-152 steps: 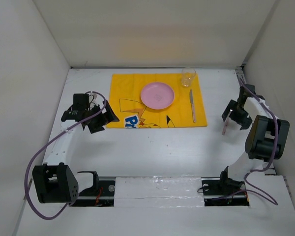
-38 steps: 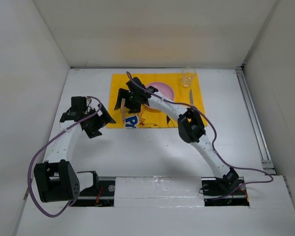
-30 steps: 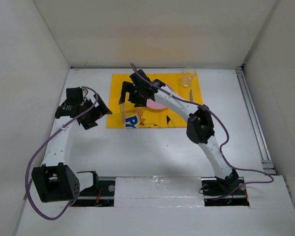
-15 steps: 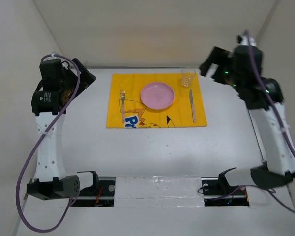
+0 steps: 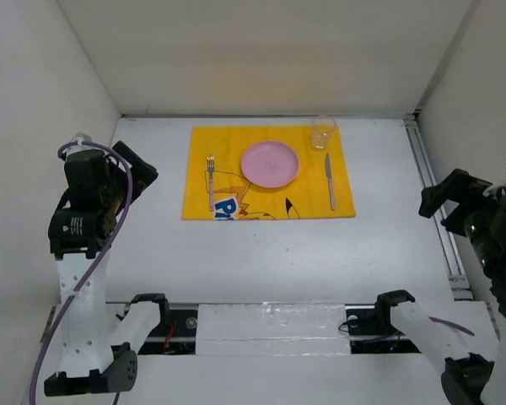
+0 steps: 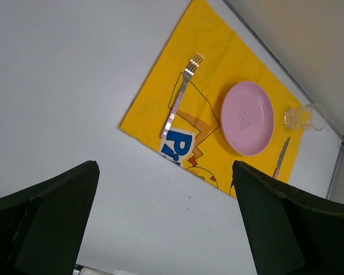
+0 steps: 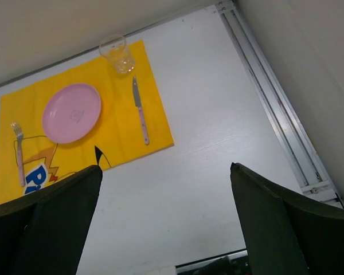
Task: Set the dinner table for one person
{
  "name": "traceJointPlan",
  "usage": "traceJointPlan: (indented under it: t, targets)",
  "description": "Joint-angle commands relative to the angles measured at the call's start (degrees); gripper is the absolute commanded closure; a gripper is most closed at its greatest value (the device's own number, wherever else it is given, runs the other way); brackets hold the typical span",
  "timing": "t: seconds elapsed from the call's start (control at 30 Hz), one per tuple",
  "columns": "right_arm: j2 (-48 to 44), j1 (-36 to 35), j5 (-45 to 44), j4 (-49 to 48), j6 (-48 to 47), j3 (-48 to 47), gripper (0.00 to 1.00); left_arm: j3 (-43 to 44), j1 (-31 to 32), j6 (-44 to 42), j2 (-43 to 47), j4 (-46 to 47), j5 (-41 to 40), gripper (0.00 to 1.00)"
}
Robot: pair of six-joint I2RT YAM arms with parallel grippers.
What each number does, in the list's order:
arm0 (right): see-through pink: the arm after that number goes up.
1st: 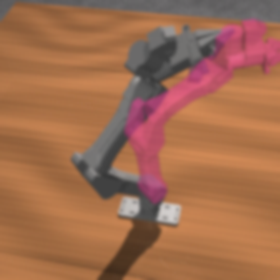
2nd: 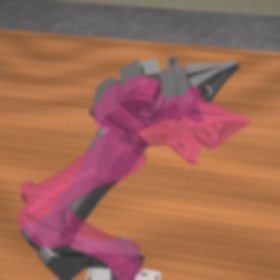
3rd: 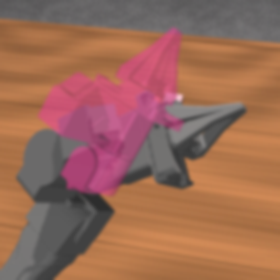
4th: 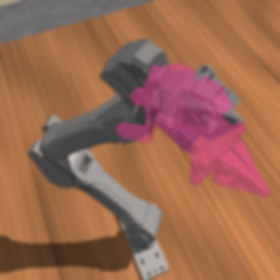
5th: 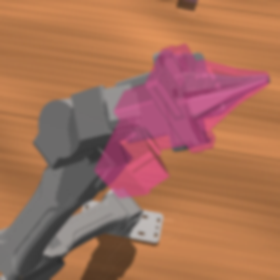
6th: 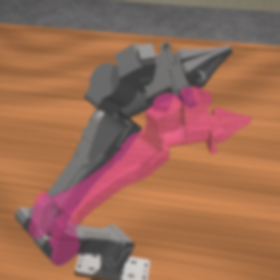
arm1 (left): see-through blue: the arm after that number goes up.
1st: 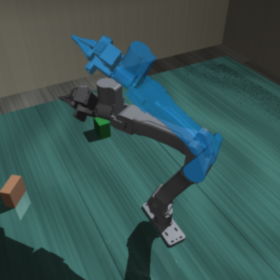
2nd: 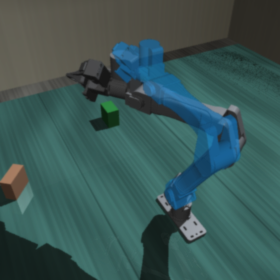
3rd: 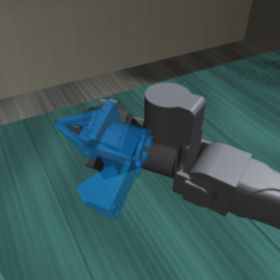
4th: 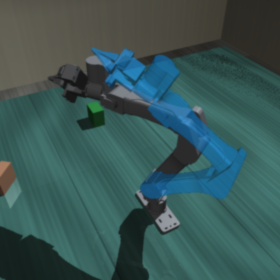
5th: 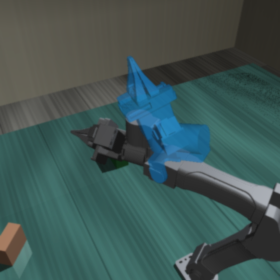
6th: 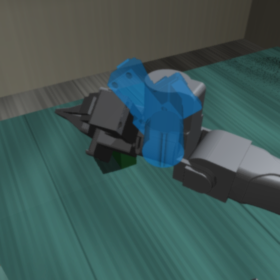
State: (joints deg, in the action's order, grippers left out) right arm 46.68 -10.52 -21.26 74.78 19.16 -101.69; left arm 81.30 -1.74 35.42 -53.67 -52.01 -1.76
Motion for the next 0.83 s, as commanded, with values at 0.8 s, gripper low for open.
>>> traceJointPlan:
  t: [0.8]
  targets:
    - [-9.15,-3.63,-5.99,4.05,0.71,1.05,0.01,0.0,-1.25,7.47,2.87,-5.74,-5.62,0.0]
